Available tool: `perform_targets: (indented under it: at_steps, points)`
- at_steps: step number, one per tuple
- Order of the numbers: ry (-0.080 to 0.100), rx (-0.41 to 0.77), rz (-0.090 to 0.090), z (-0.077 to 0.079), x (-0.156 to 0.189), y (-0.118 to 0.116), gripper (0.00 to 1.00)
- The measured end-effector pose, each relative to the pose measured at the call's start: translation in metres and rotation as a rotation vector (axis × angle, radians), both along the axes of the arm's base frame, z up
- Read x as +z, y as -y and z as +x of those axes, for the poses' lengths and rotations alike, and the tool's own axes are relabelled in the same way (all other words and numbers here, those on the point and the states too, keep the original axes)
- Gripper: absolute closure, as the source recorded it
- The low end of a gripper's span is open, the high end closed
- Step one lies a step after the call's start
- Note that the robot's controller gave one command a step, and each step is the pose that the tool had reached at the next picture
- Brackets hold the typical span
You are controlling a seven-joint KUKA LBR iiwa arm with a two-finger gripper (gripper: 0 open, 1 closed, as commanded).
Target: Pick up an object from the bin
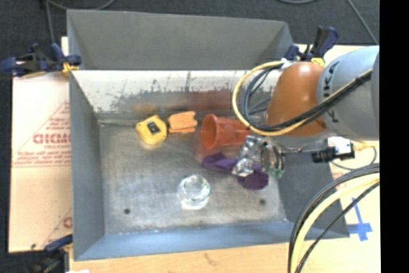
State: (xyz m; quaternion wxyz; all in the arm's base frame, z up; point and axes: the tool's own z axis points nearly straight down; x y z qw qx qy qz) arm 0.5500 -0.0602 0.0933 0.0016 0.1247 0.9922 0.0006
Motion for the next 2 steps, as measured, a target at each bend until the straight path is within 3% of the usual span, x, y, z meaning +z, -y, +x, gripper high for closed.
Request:
perform_targets:
  at_steps: [2]
  points:
    - [0.0, 0.0, 0.0, 0.0, 0.0, 0.0, 1.0]
